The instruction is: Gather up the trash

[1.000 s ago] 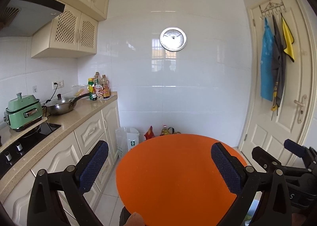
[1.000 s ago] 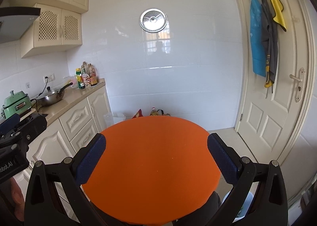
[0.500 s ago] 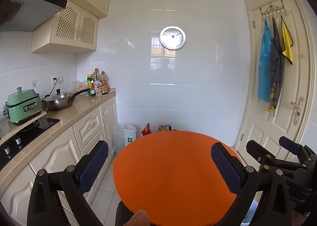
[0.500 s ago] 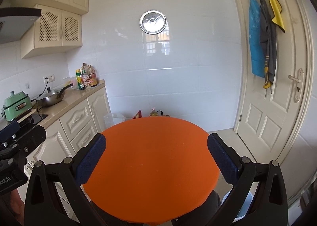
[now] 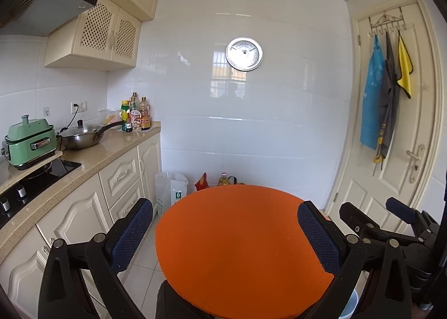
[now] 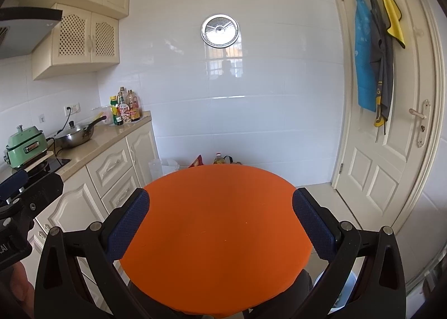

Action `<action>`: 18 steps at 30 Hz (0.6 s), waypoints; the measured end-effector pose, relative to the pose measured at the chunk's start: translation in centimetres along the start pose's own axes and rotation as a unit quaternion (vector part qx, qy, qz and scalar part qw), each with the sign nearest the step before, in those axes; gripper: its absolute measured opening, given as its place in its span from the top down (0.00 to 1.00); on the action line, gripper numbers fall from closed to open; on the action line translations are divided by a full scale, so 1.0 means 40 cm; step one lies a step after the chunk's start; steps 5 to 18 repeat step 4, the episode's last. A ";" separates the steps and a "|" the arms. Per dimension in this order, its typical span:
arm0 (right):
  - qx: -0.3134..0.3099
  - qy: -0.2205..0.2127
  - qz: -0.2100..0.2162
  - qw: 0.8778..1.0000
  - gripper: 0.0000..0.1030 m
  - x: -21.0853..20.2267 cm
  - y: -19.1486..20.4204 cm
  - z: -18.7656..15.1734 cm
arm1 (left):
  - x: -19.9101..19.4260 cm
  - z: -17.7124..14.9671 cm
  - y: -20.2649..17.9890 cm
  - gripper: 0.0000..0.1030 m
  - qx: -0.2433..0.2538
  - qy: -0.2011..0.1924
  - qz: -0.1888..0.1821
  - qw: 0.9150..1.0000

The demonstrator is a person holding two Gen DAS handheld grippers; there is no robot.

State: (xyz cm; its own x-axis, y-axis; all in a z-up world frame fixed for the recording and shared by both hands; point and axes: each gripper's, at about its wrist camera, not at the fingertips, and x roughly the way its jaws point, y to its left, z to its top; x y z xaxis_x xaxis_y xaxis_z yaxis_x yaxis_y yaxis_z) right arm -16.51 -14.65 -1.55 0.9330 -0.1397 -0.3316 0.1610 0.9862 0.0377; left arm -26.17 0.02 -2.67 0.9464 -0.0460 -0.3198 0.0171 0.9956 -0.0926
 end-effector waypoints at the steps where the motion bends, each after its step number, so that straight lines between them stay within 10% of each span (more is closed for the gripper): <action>1: -0.001 0.000 -0.001 1.000 0.00 0.001 0.001 -0.001 | -0.005 -0.006 -0.007 0.01 -0.001 -0.001 -0.002 1.000; 18: 0.000 0.001 0.000 1.000 0.00 0.001 0.001 -0.003 | -0.016 -0.020 -0.024 0.01 -0.006 -0.003 -0.002 1.000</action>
